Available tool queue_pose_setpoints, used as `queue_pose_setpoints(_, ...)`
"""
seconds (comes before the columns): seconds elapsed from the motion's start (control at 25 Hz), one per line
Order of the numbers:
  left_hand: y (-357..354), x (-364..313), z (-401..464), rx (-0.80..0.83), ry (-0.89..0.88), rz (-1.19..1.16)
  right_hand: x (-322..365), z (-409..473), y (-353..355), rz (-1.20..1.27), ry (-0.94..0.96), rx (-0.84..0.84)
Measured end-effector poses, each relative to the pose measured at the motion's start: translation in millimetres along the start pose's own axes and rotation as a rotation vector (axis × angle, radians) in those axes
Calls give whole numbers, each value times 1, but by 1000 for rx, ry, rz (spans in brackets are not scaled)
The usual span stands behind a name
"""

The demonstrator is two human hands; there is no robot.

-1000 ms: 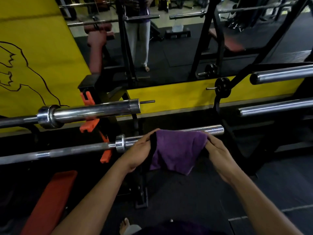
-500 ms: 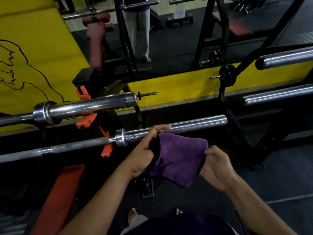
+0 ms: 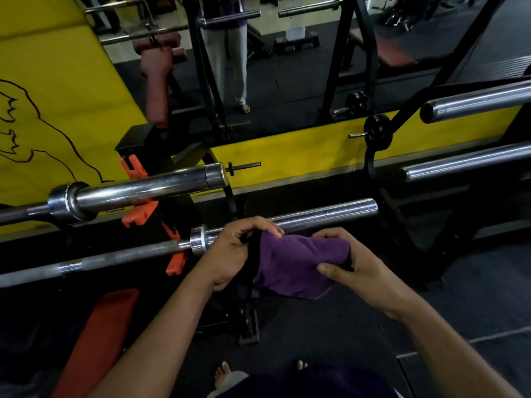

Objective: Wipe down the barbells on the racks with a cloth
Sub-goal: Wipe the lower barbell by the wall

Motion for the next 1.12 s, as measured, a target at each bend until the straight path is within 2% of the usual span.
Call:
queue_pose_setpoints(0.16, 4, -4, 0, -48, 13, -95, 11, -6, 9, -40, 116, -117)
queue_pose_setpoints(0.24, -1, -4, -1, -49, 46, -153, 2, -5, 16, -74, 42, -188)
queue_pose_setpoints(0.32, -5, -2, -3, -48, 70, -177, -6, -6, 11, -144, -16, -131)
queue_pose_setpoints(0.44, -3, 9, -6, -64, 199, -238, 0, -8, 10, -136, 65, -168)
queue_pose_setpoints(0.52, -3, 21, -8, -51, 326, -333, 1, -10, 15, 57, 80, -254)
queue_pose_setpoints(0.6, -15, 31, -10, -28, 386, -387, -13, -8, 17, 433, -56, -393)
queue_pose_setpoints(0.68, -36, 41, -12, -37, 357, -272, -29, -9, 17, 589, -175, -533)
queue_pose_setpoints(0.76, -56, 45, -9, -73, 304, -146, -37, -10, 17, 628, -224, -584)
queue_pose_setpoints(0.84, -67, 42, -3, -133, 284, -172, -43, -16, 17, 639, -254, -508)
queue_pose_setpoints(0.96, -70, 38, 12, -117, 249, -153, -60, -31, 10, 534, -433, -338)
queue_pose_setpoints(1.04, -65, 41, 23, -50, 149, 89, -69, -36, 19, 489, -506, -420)
queue_pose_setpoints(1.12, -47, 42, 40, 7, -76, 563, -64, -34, 50, 392, -487, -652)
Point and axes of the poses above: each hand's wrist, its own z-axis towards the middle knuckle, its own y-axis out of the back of the hand, x = y × z, the point moved 7 cm from there along z, towards the middle knuckle, and after that the axes turned 6 degrees about -x, right-handed, at the moved point
